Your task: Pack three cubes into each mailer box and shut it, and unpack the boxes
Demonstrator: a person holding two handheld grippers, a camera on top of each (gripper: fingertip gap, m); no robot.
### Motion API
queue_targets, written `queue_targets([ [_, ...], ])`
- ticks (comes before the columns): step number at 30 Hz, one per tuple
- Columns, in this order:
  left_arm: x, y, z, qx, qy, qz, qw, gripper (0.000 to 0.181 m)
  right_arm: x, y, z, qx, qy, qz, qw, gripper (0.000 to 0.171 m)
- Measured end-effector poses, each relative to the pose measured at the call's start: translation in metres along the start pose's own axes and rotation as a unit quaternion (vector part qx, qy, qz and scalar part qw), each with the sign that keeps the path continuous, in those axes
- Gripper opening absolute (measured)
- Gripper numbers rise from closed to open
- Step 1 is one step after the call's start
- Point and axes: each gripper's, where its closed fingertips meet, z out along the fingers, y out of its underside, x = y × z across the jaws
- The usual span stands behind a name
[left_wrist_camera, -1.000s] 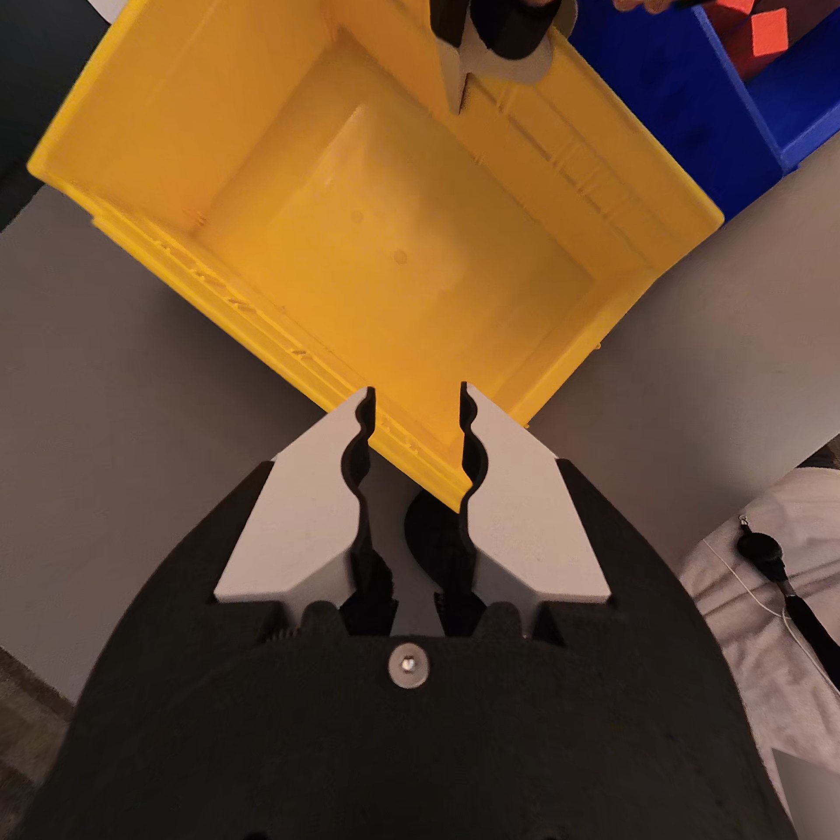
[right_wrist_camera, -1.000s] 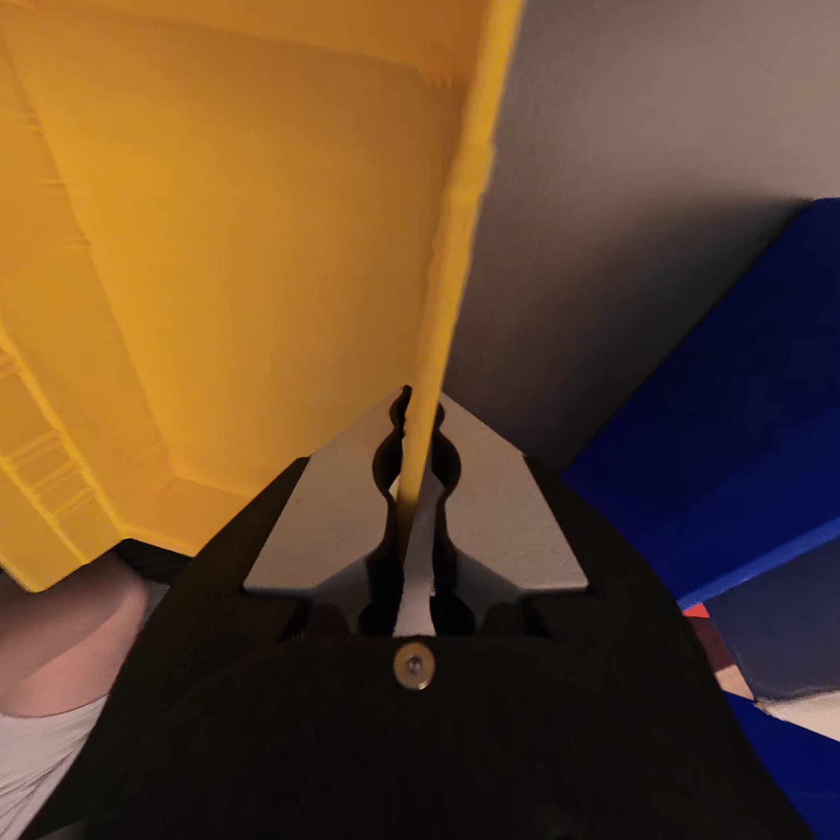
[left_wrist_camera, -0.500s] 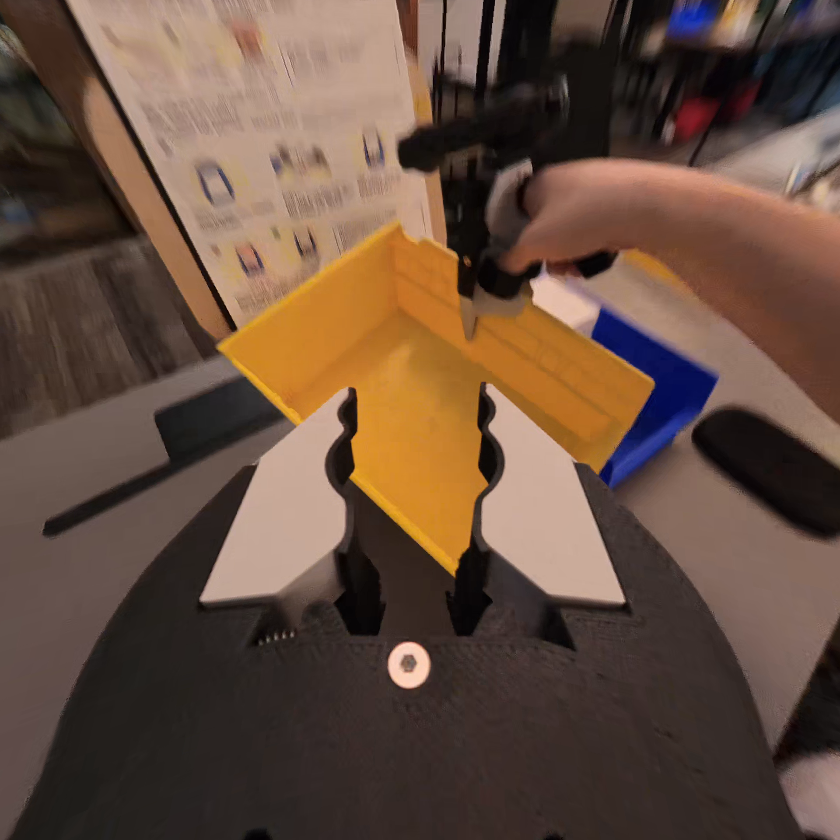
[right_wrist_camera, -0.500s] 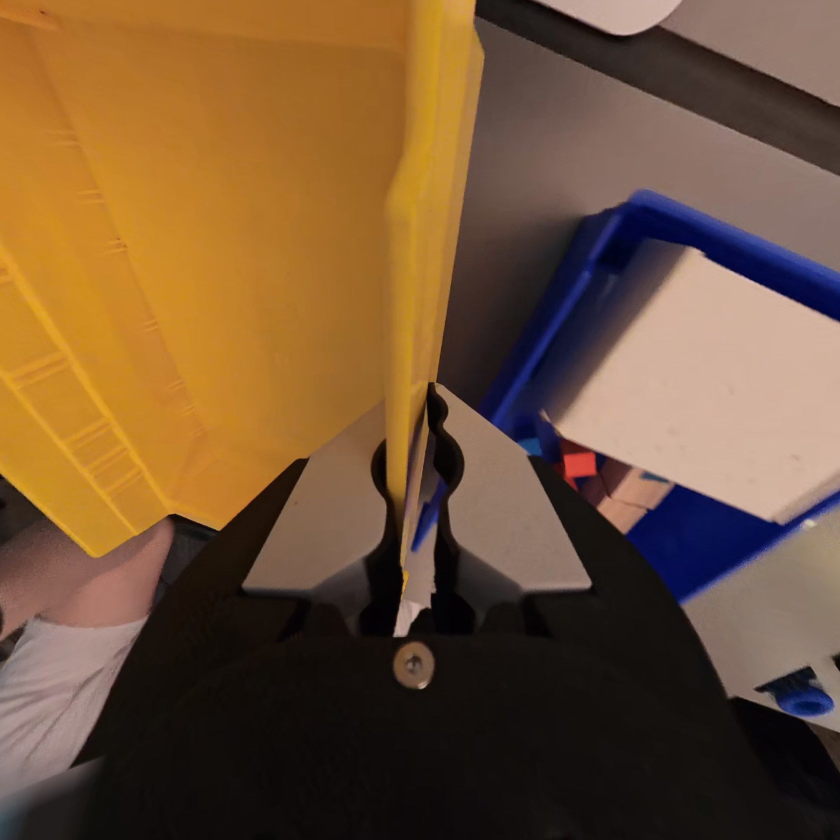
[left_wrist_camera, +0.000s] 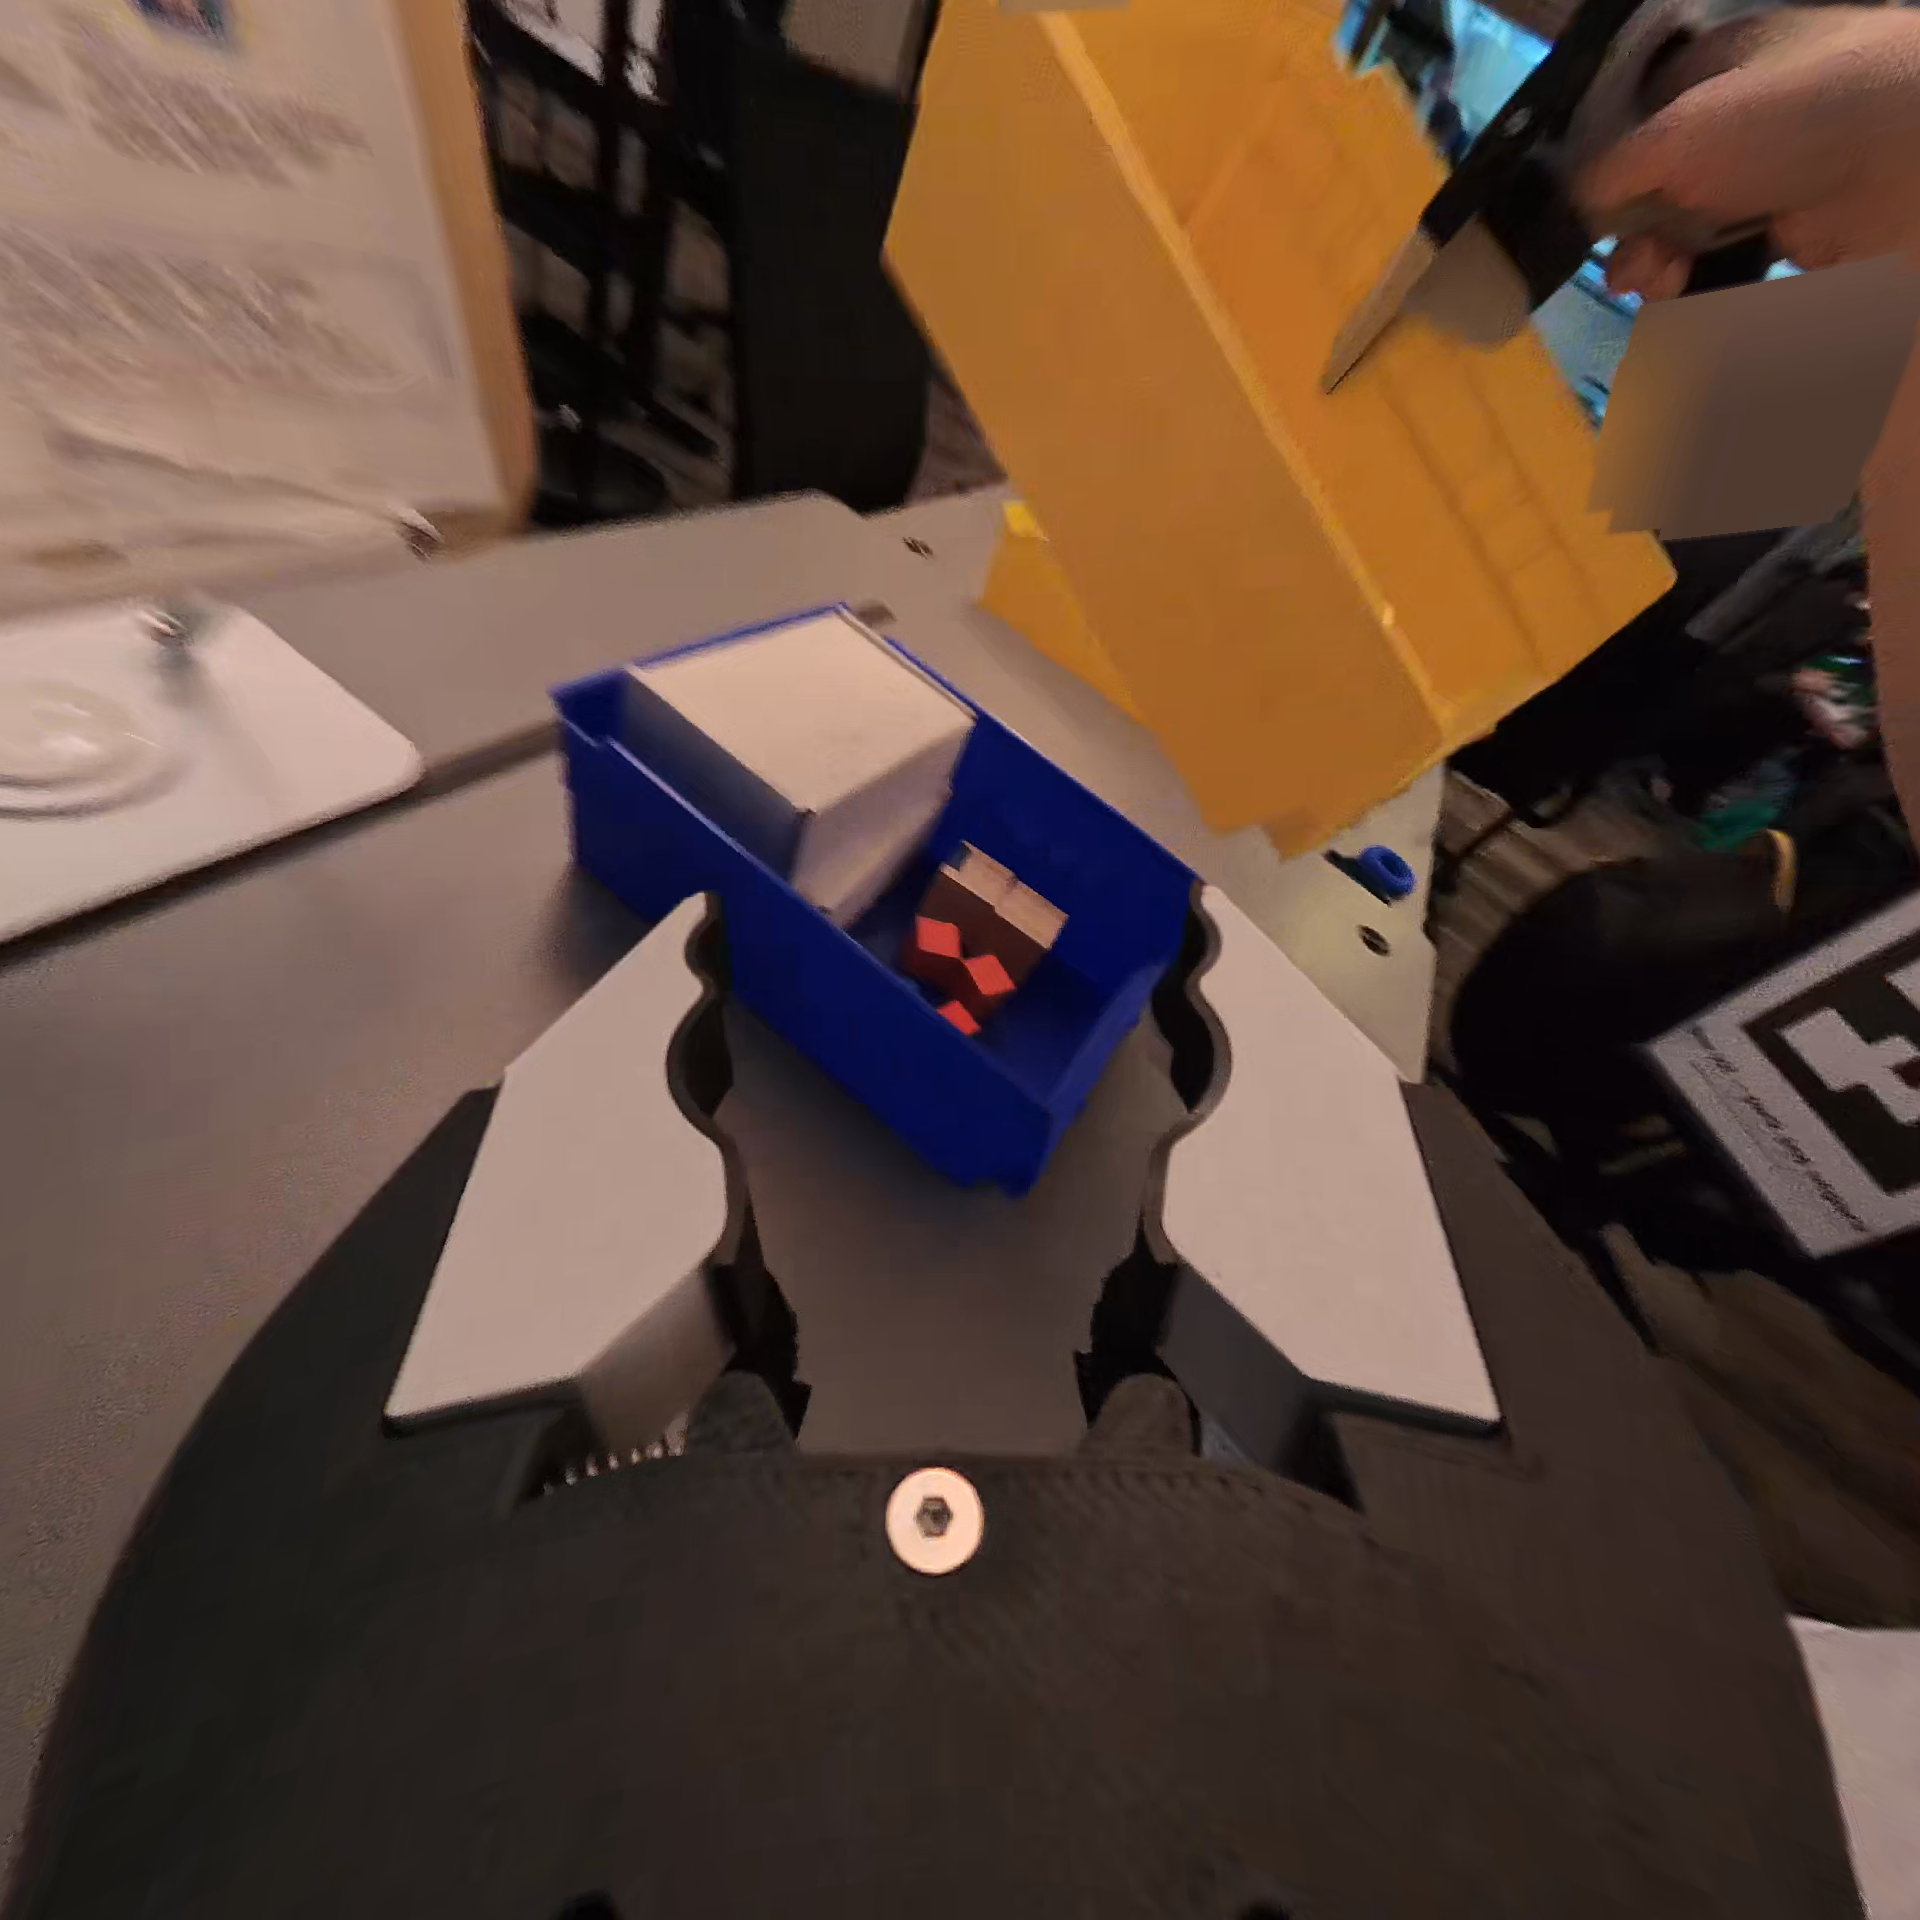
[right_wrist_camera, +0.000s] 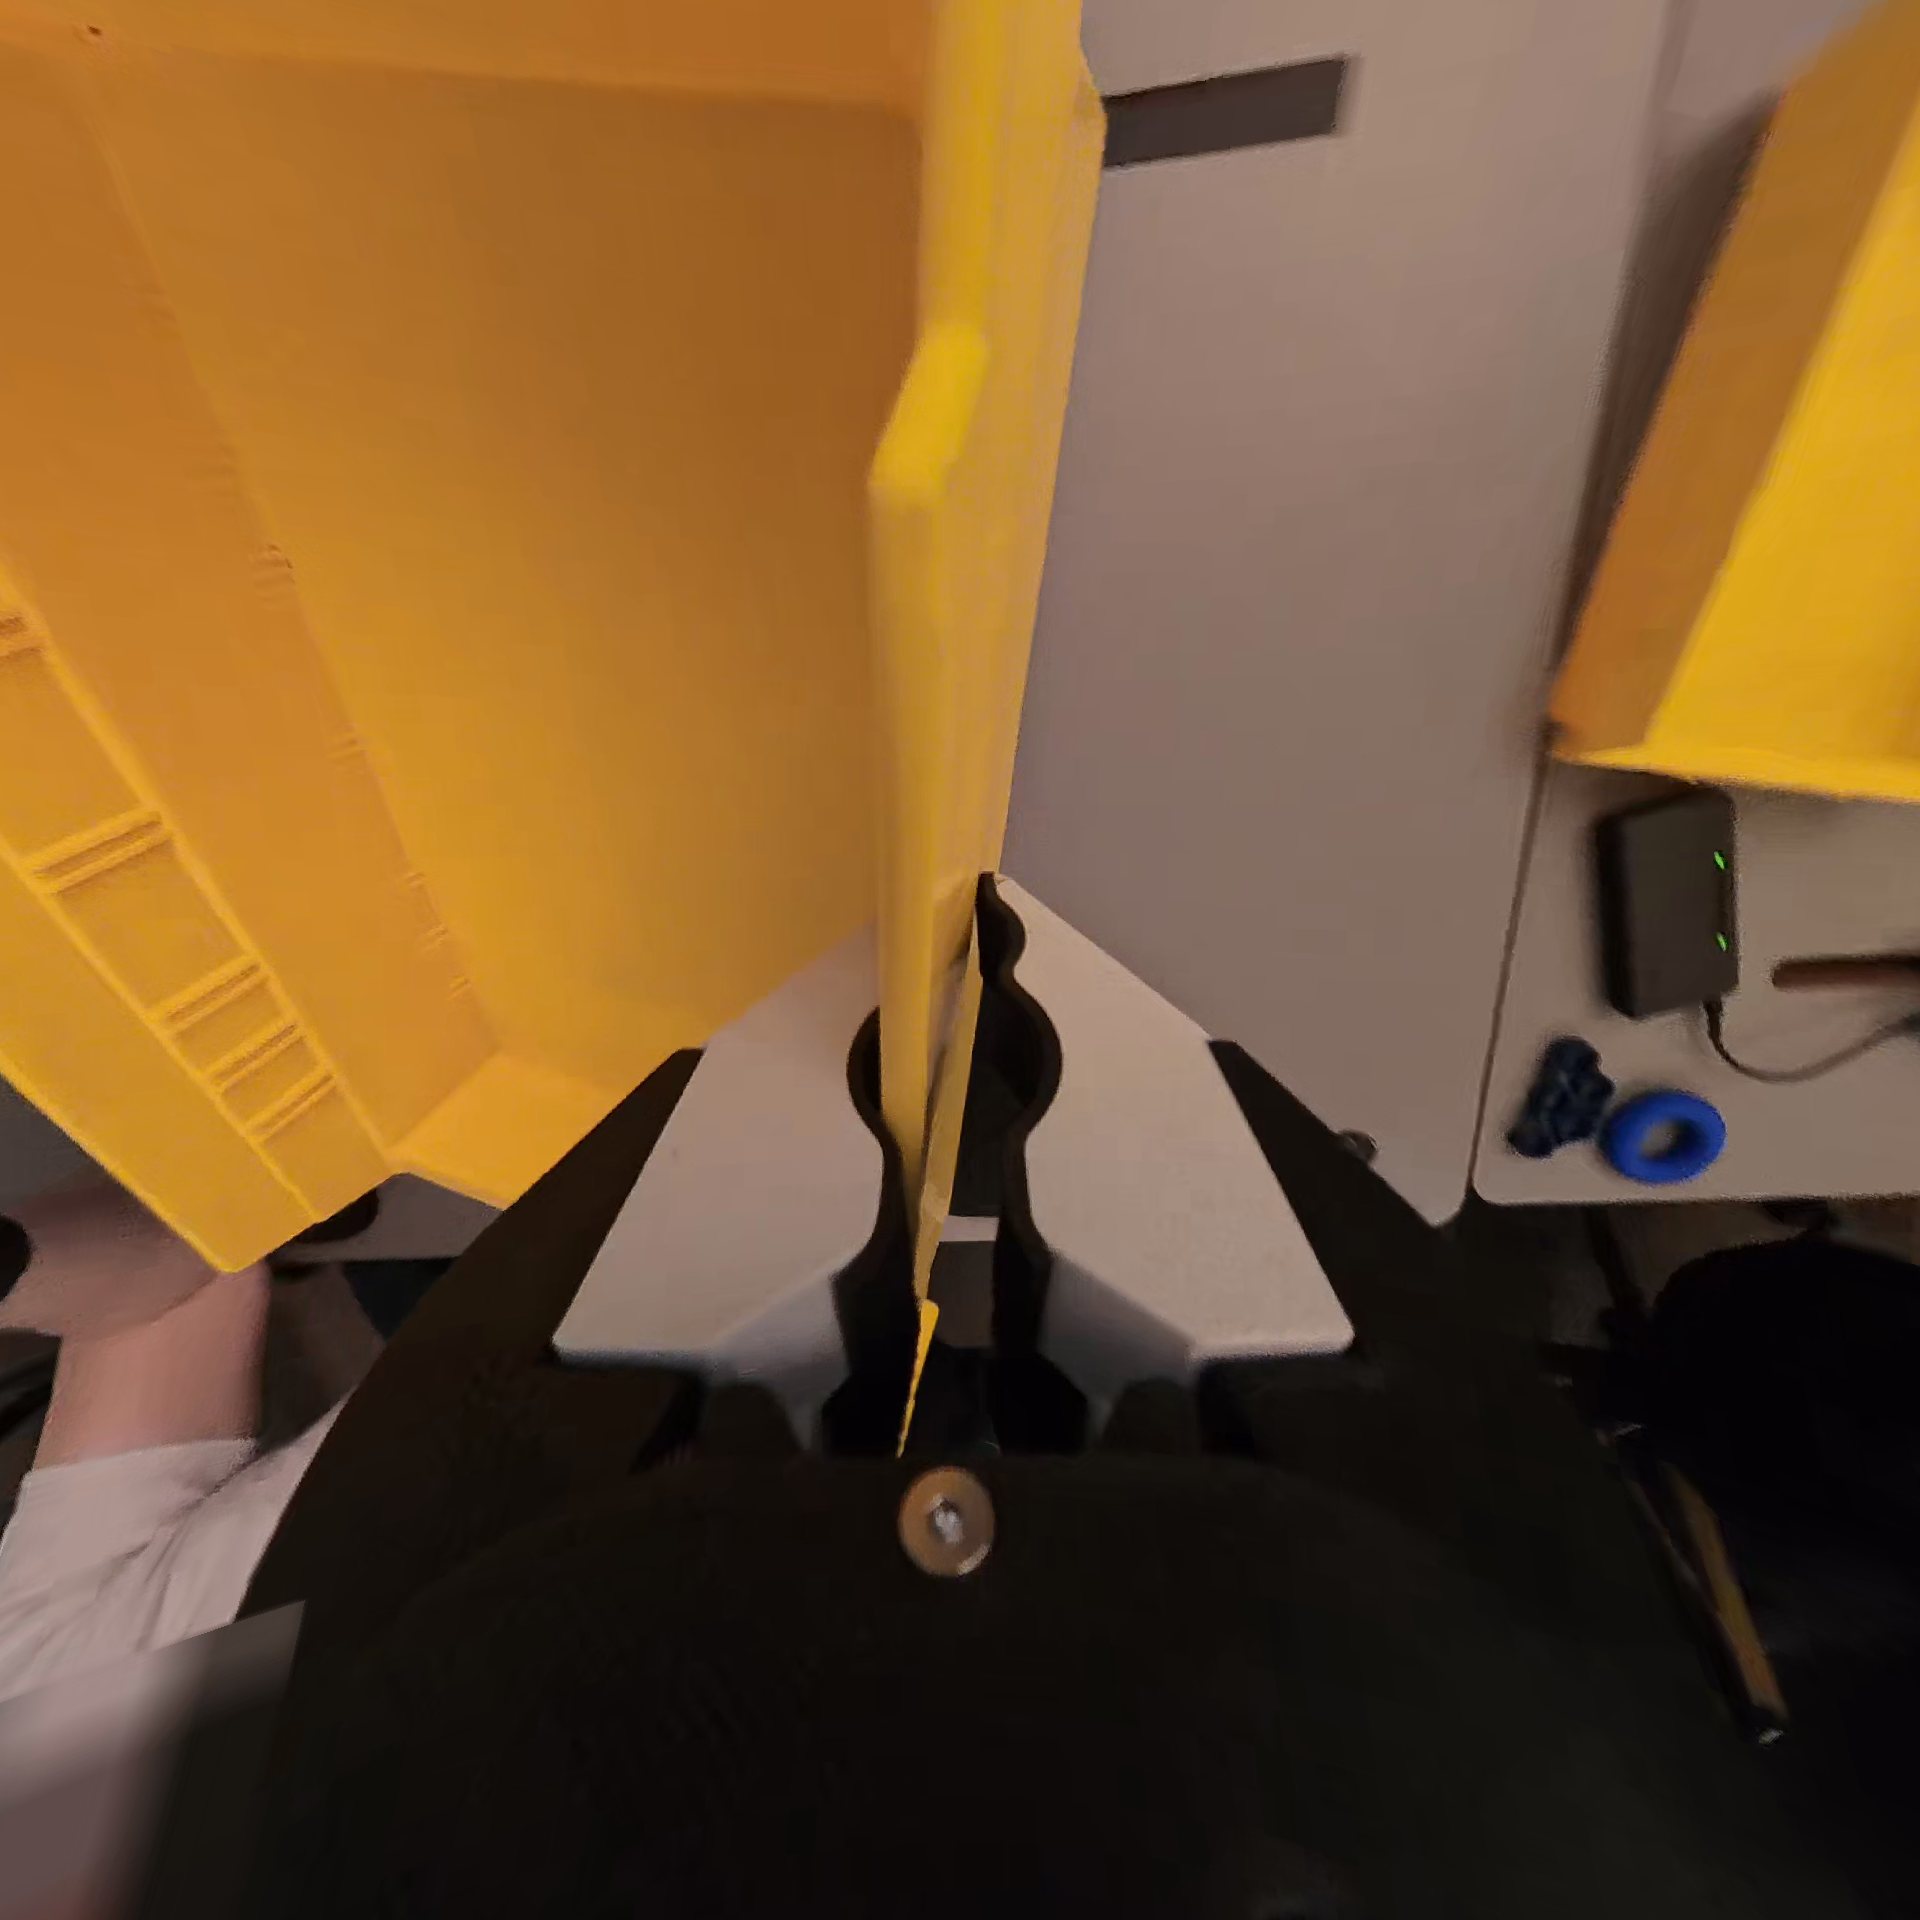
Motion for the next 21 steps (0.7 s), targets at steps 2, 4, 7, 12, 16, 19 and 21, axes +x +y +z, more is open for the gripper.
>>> queue_targets([
  [2, 0.005, 0.022, 0.033, -0.032, 0.031, -0.025, 0.999, 0.080, 0.049, 0.017, -0.003, 0.004, 0.007, 0.041, 0.999, 0.007],
  [4, 0.005, 0.042, 0.059, -0.053, 0.038, -0.031, 0.997, 0.077, 0.090, 0.034, 0.002, -0.001, 0.015, 0.071, 0.997, 0.006],
  [7, -0.014, 0.070, 0.083, -0.092, 0.000, -0.021, 0.996, 0.080, 0.136, 0.058, 0.020, -0.012, 0.022, 0.094, 0.995, 0.007],
  [12, -0.049, 0.093, 0.114, -0.169, -0.041, -0.075, 0.982, 0.080, 0.176, 0.085, 0.068, -0.051, 0.020, 0.102, 0.993, 0.009],
  [16, -0.049, 0.106, 0.141, -0.242, -0.021, -0.126, 0.962, 0.063, 0.182, 0.095, 0.105, -0.078, 0.018, 0.085, 0.993, 0.009],
  [19, -0.052, 0.121, 0.157, -0.274, -0.026, -0.127, 0.953, 0.060, 0.185, 0.099, 0.122, -0.092, 0.019, 0.079, 0.992, 0.009],
  [21, -0.050, 0.134, 0.163, -0.300, -0.015, -0.131, 0.945, 0.052, 0.188, 0.099, 0.129, -0.092, 0.020, 0.078, 0.992, 0.008],
])
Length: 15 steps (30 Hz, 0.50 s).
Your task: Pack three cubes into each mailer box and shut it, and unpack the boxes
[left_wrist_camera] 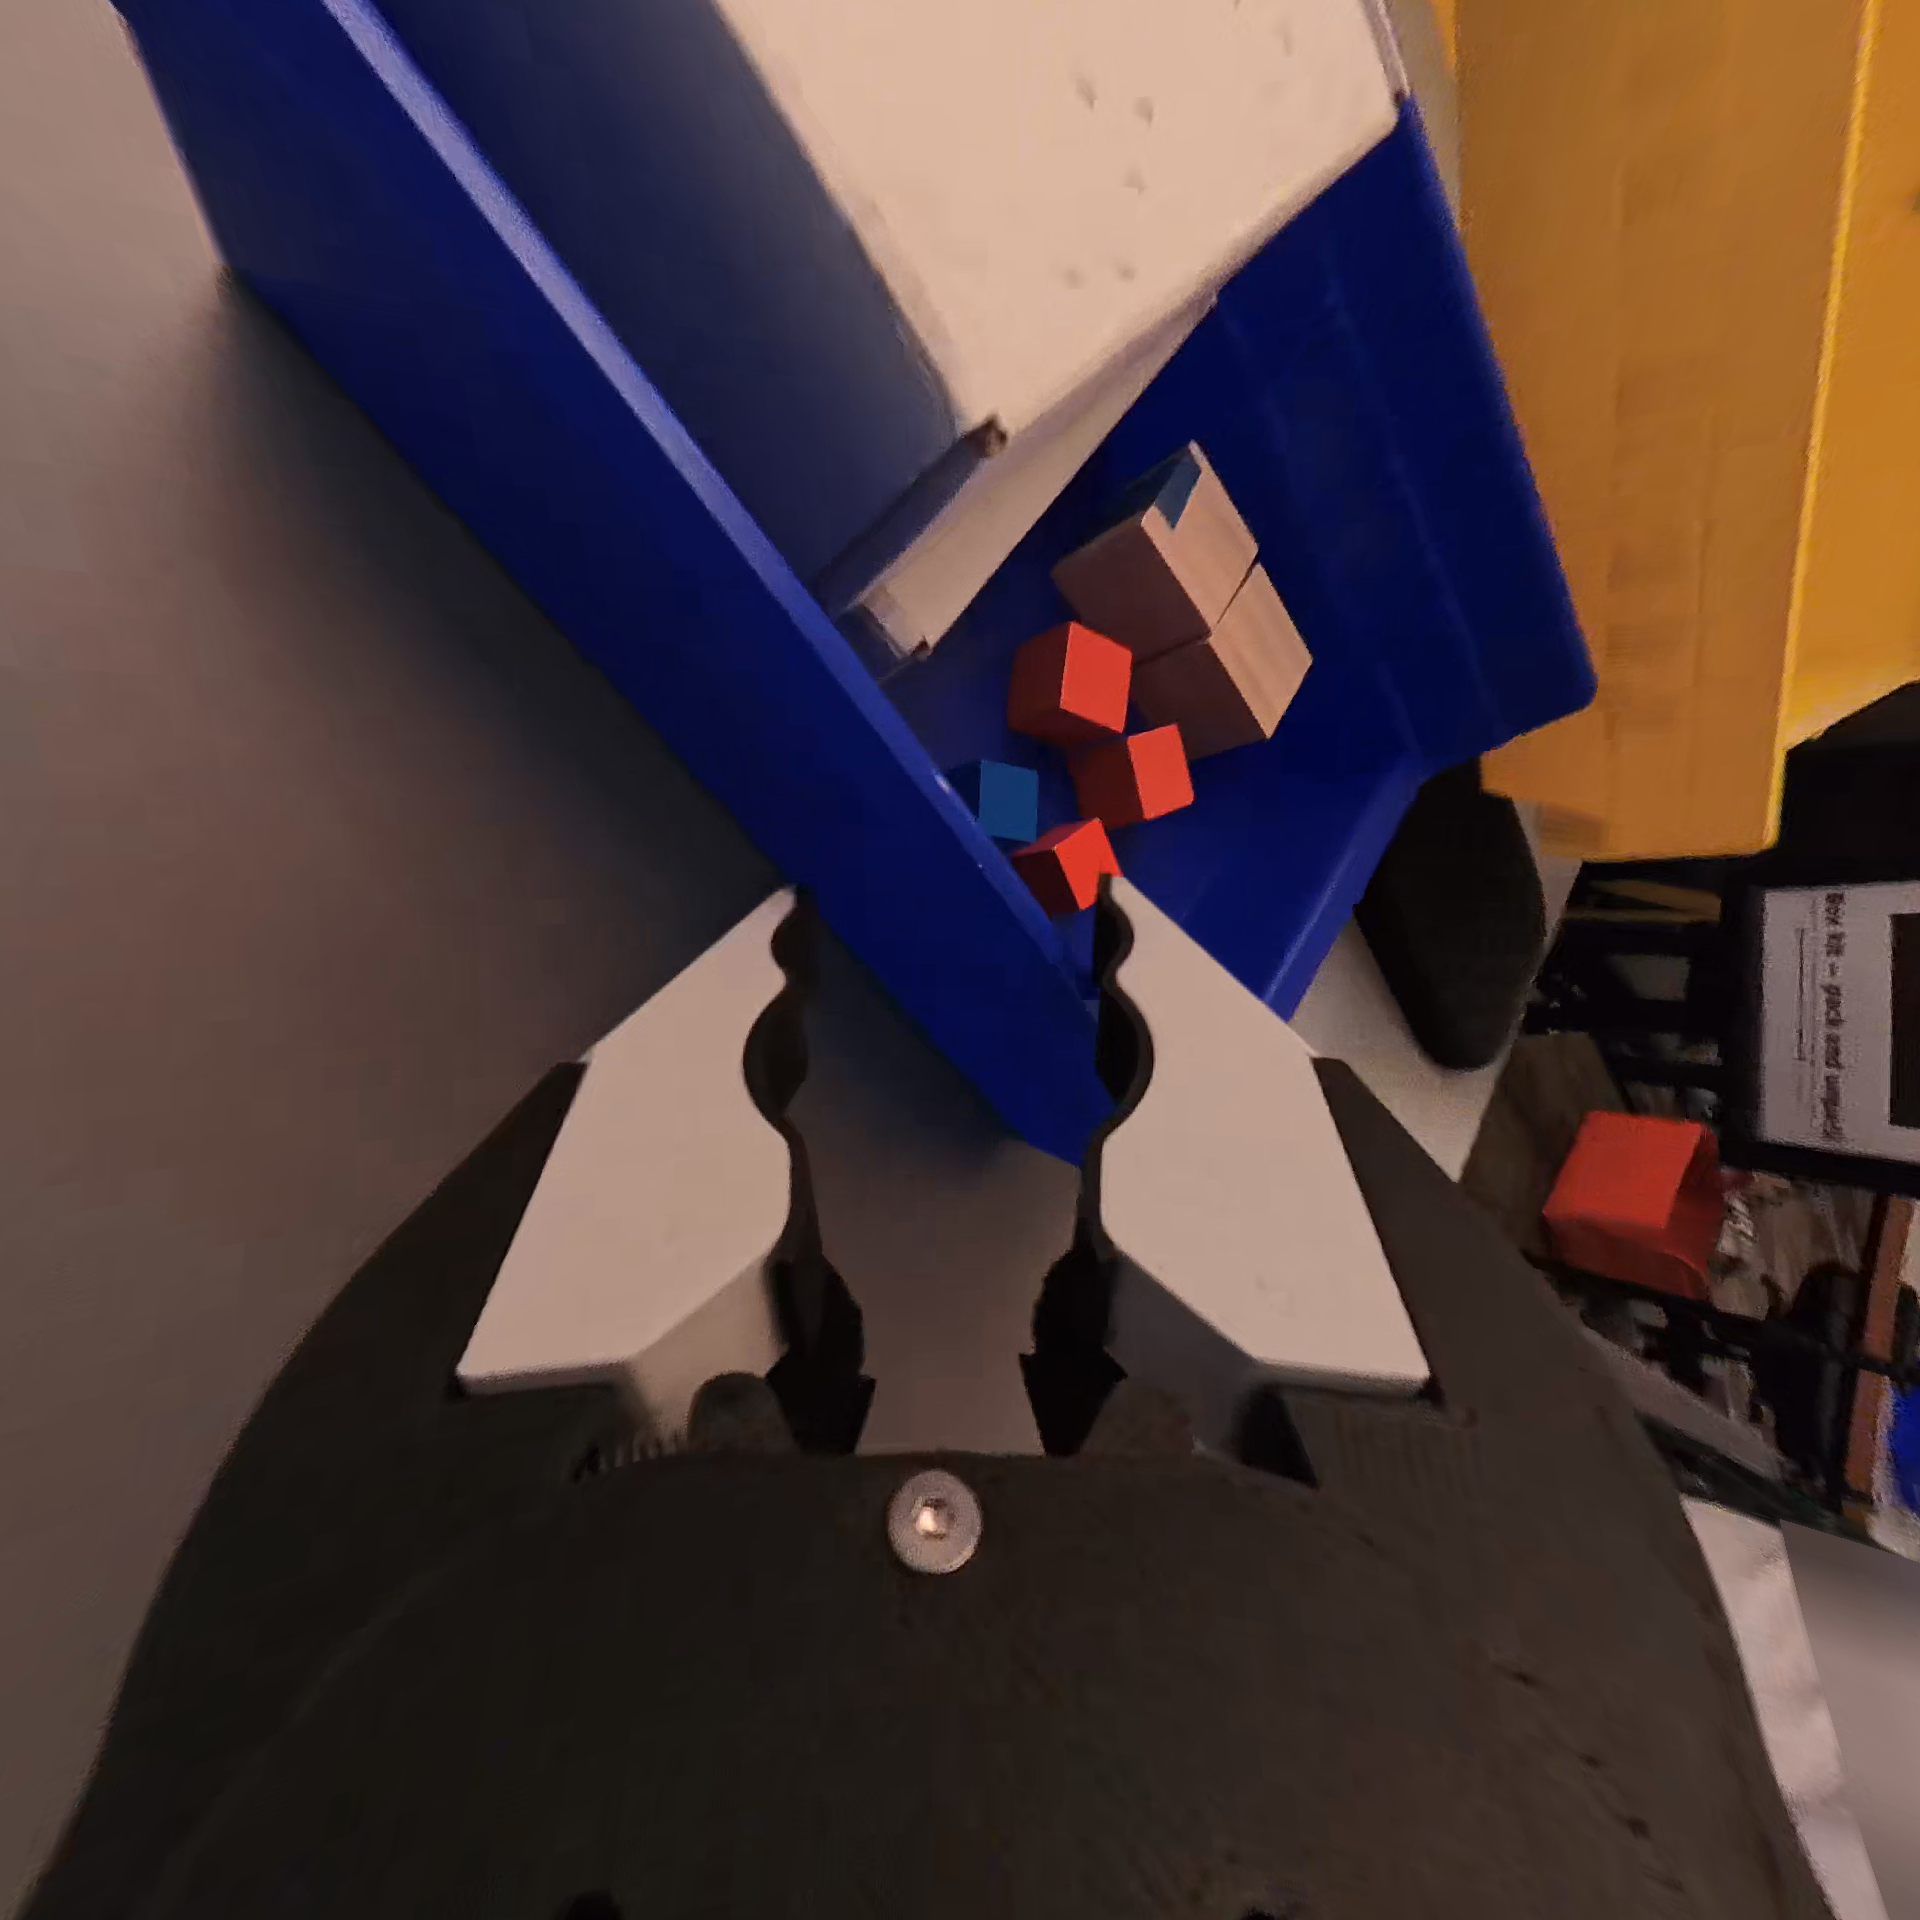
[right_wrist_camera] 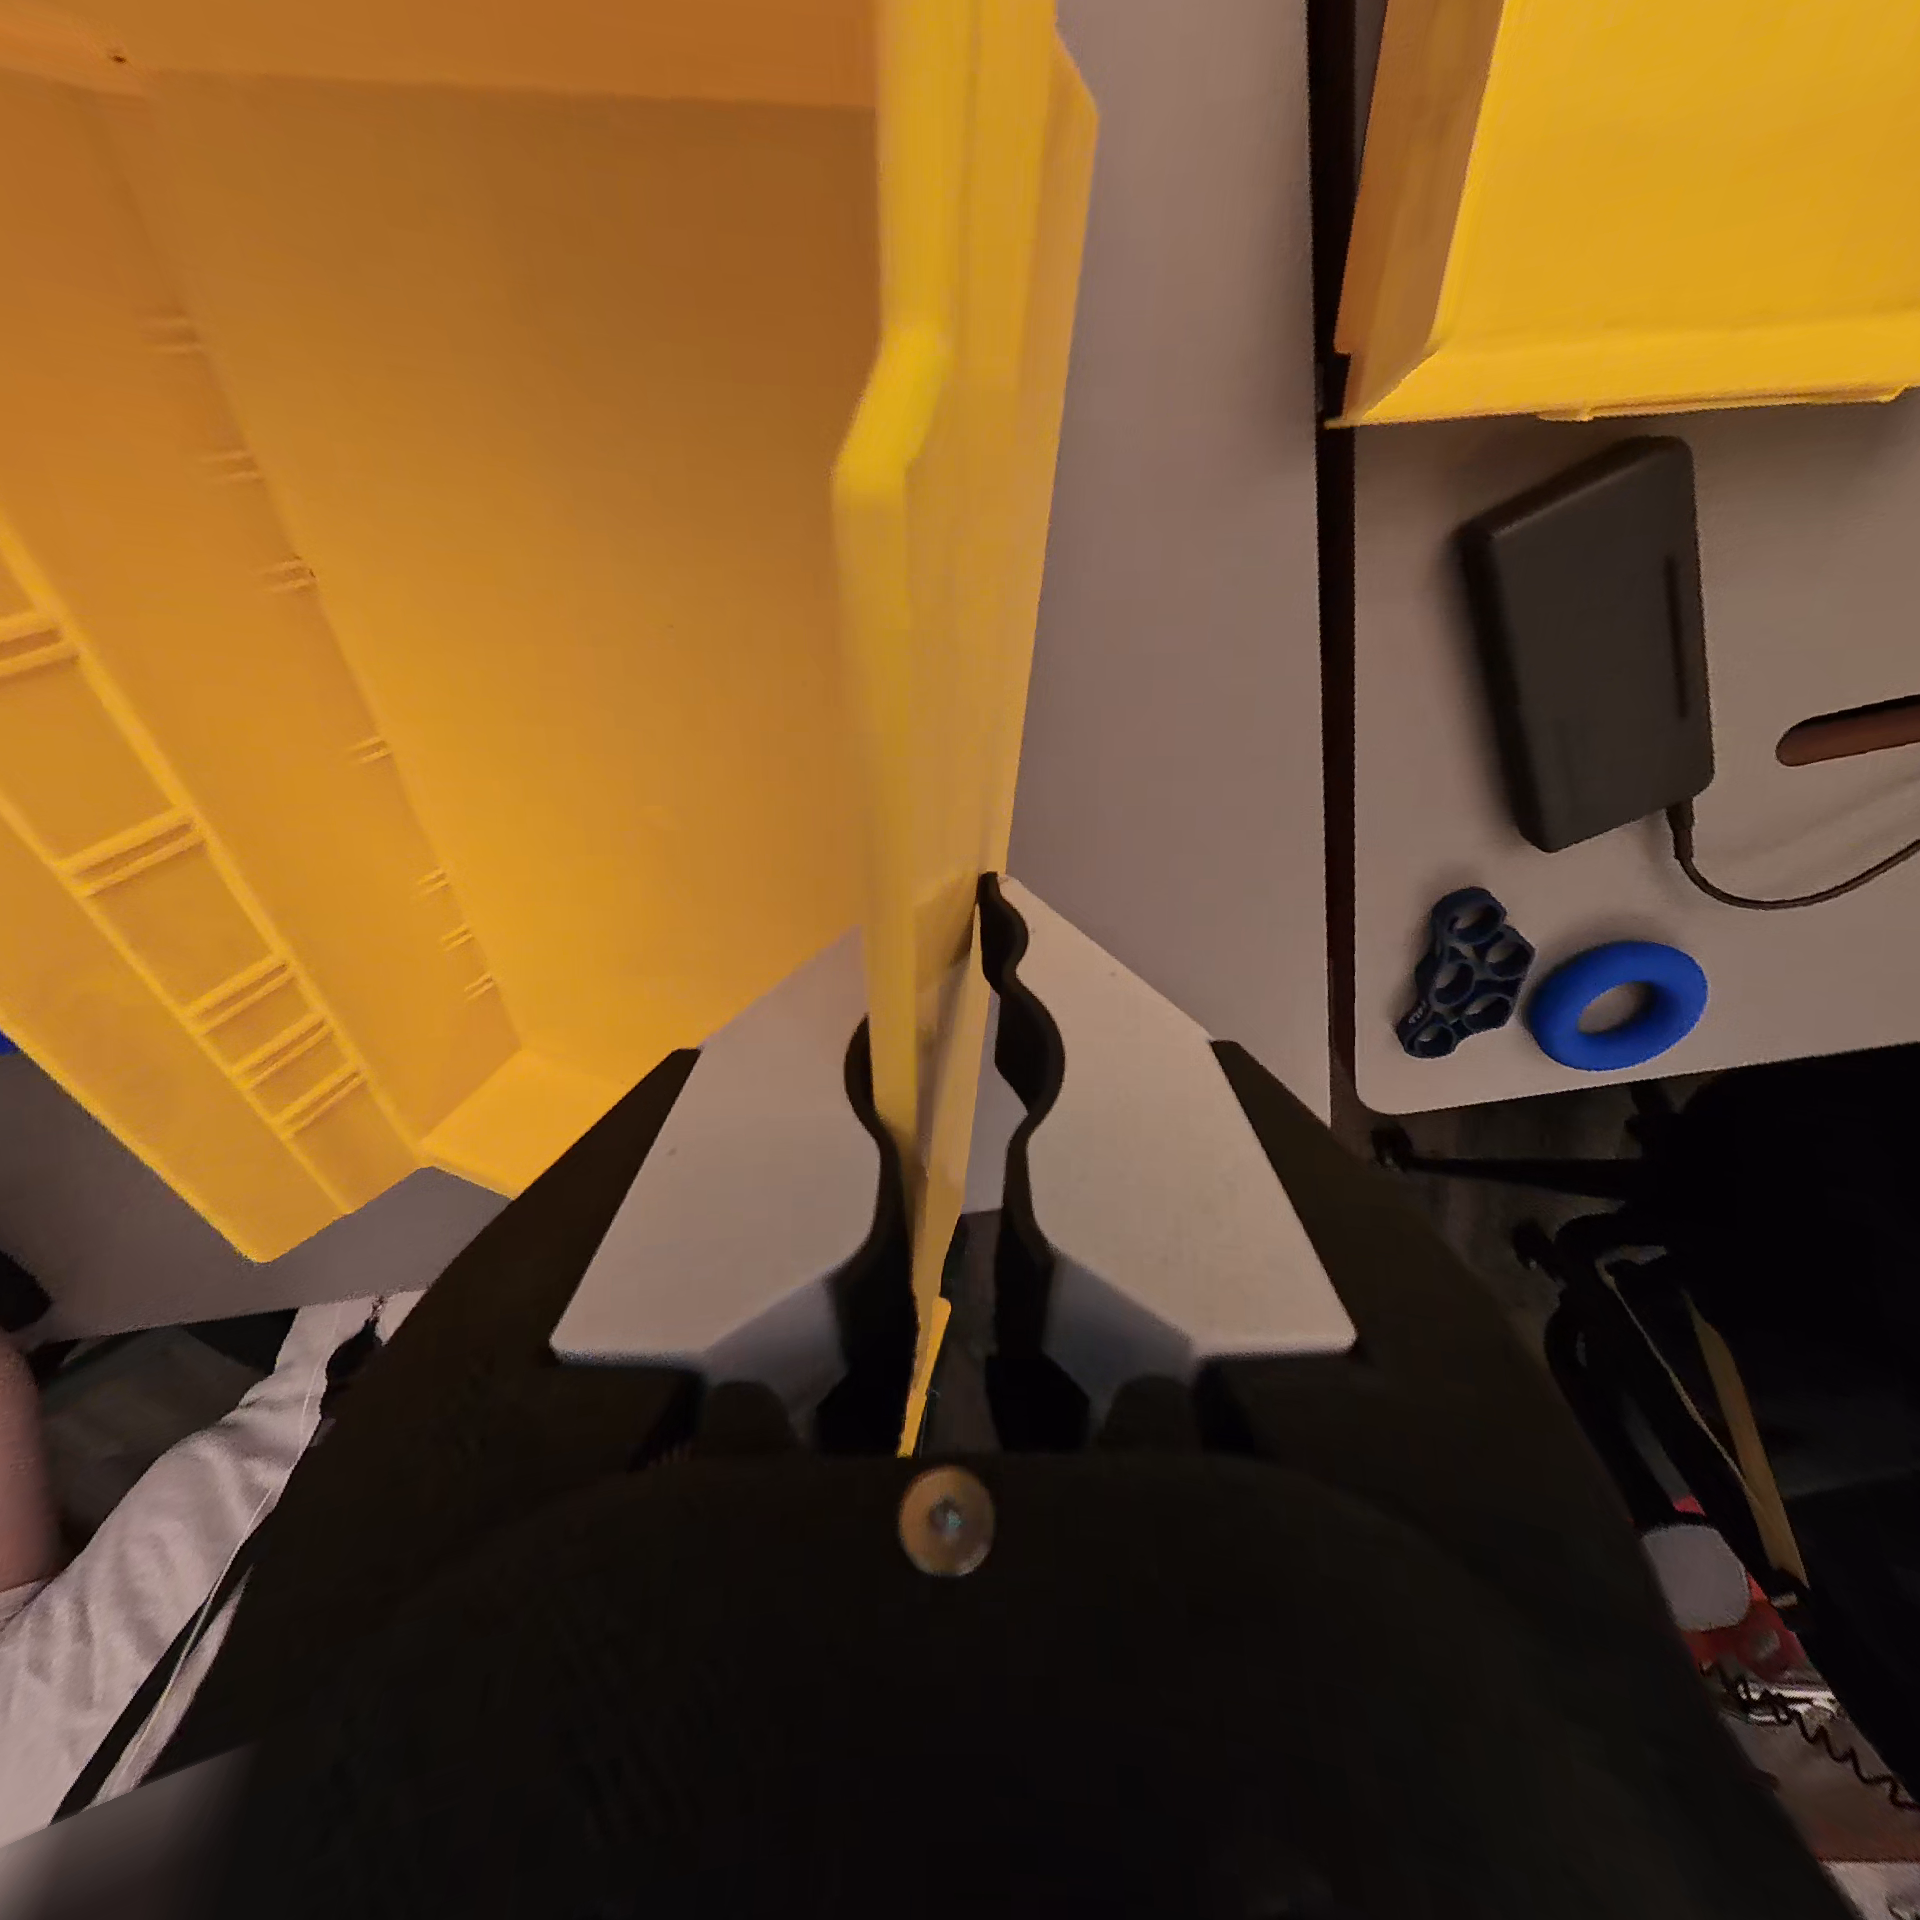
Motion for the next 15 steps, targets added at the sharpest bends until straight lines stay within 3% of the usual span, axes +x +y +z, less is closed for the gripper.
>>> queue_targets([
  [3, 0.006, 0.005, 0.005, -0.026, 0.040, -0.010, 0.999, 0.041, 0.001, -0.007, 0.008, 0.007, 0.001, 0.002, 1.000, 0.008],
  [7, -0.005, 0.011, -0.009, -0.044, 0.024, 0.013, 0.999, 0.032, -0.009, -0.021, 0.023, 0.013, -0.007, 0.000, 1.000, 0.009],
  [15, -0.097, 0.028, -0.101, -0.018, -0.112, -0.029, 0.993, 0.009, -0.080, -0.053, 0.067, -0.003, -0.056, -0.040, 0.998, 0.008],
])
